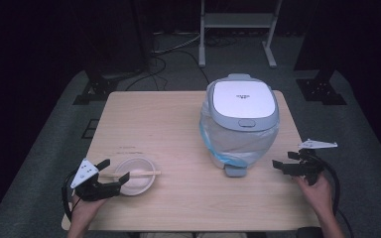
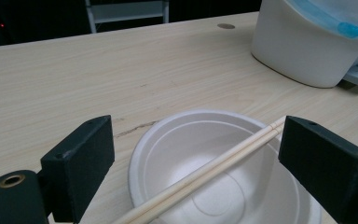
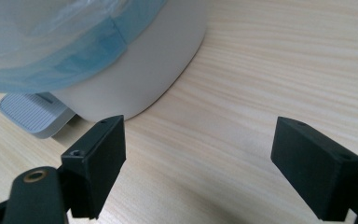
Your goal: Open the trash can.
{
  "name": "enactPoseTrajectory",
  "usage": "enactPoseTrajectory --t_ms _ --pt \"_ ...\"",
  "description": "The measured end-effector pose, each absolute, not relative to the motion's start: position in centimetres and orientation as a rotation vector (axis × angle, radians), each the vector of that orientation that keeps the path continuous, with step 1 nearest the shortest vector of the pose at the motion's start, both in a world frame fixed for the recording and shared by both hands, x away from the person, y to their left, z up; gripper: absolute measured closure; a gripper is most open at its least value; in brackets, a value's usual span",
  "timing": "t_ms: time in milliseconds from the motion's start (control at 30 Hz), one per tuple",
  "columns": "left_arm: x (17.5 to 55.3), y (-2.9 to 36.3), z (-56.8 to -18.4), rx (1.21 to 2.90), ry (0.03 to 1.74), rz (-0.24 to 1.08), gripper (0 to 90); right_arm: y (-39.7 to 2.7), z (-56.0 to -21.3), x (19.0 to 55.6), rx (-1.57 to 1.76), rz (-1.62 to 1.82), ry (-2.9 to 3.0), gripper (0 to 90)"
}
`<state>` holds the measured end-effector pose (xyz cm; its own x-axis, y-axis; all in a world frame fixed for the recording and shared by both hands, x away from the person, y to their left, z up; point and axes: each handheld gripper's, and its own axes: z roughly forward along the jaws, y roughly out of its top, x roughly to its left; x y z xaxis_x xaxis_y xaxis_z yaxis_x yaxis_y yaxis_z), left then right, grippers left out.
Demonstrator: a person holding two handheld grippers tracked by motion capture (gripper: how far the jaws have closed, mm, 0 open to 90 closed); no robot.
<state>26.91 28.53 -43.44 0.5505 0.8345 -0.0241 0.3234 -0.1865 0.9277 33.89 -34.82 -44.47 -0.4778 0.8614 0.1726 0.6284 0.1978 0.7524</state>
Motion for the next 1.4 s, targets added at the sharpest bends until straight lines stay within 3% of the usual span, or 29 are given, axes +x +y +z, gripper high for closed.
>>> enactPoseTrajectory --t_ms 367,1100,1400 --pt "26.8 28.3 -43.4 1.77 0.946 0.611 9.6 -35.3 -43.3 35.4 1.464 1.175 2.125 16.4" --pt "26.8 28.2 -43.5 1.777 0.928 0.601 9.6 -34.3 -40.5 45.4 1.567 1.111 2.024 16.8" --pt "26.9 28.1 -43.6 1.78 0.922 0.599 9.6 -33.0 -40.3 47.5 1.544 1.106 2.015 16.8"
